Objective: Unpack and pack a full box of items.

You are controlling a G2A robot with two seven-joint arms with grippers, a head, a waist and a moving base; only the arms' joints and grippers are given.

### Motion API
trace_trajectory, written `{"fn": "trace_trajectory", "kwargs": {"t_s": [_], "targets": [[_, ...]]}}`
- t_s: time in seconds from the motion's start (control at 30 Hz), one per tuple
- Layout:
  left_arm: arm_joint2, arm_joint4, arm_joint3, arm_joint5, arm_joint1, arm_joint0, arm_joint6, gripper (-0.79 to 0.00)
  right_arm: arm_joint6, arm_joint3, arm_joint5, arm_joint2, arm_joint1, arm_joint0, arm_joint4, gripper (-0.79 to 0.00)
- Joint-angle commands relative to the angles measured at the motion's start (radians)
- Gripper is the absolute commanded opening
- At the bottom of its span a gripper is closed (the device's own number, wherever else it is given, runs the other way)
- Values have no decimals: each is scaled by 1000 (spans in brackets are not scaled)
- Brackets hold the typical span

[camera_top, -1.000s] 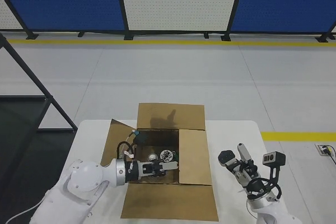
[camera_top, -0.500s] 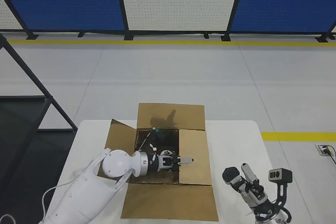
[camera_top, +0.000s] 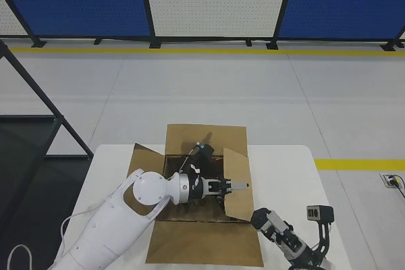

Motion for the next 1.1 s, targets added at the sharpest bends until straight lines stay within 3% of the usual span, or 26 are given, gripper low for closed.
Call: {"fn": "trace_trajectory", "kwargs": {"t_s": [0.0, 0.23, 0.67, 0.87, 1.07], "targets": [[-2, -2, -11, 2, -6, -14, 8, 0, 6, -17, -11, 1, 4, -10, -8, 0], [56, -32, 24, 2, -57, -96, 20, 0, -7, -49, -9, -3, 14, -33, -29, 0], [221, -103, 244, -54, -208, -246, 32, 0, -160, -129, -125, 27, 23, -119, -2, 0], [235, -119, 325, -93, -252, -278, 16, 0, -229, -106, -17, 12, 26, -83, -104, 0], [212, -117, 372, -124, -268, -293, -8, 0, -289, -79, 86, 6, 30, -35, -171, 0]]}}
